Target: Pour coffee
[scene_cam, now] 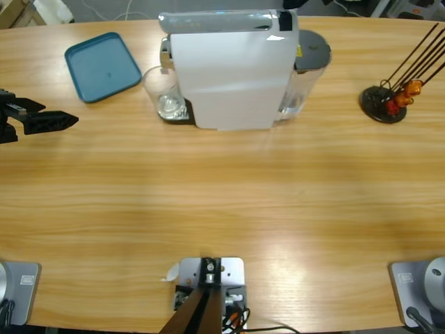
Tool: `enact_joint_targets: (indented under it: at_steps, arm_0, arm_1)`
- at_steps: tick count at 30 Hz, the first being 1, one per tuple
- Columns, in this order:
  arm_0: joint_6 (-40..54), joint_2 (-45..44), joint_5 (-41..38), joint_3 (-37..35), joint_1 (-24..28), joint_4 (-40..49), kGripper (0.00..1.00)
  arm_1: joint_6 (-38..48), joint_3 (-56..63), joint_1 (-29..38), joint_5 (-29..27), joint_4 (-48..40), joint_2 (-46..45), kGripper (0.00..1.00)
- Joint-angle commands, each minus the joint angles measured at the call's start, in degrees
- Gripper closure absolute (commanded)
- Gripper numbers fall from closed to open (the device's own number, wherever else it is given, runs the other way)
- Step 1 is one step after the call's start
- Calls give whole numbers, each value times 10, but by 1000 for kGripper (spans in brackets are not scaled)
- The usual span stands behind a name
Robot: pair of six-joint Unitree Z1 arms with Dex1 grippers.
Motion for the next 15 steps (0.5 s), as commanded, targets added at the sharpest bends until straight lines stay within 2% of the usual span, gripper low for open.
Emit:
enact_joint_targets:
  at_steps: [1, 15]
  arm_0:
    - [-6, 22, 7, 14, 3, -6, 124]
    - [-6, 18, 3, 15, 2, -5, 124]
  arm_1:
    - [-10, -8, 20, -7, 28, 11, 1000]
    - [-10, -5, 21, -4, 28, 23, 1000]
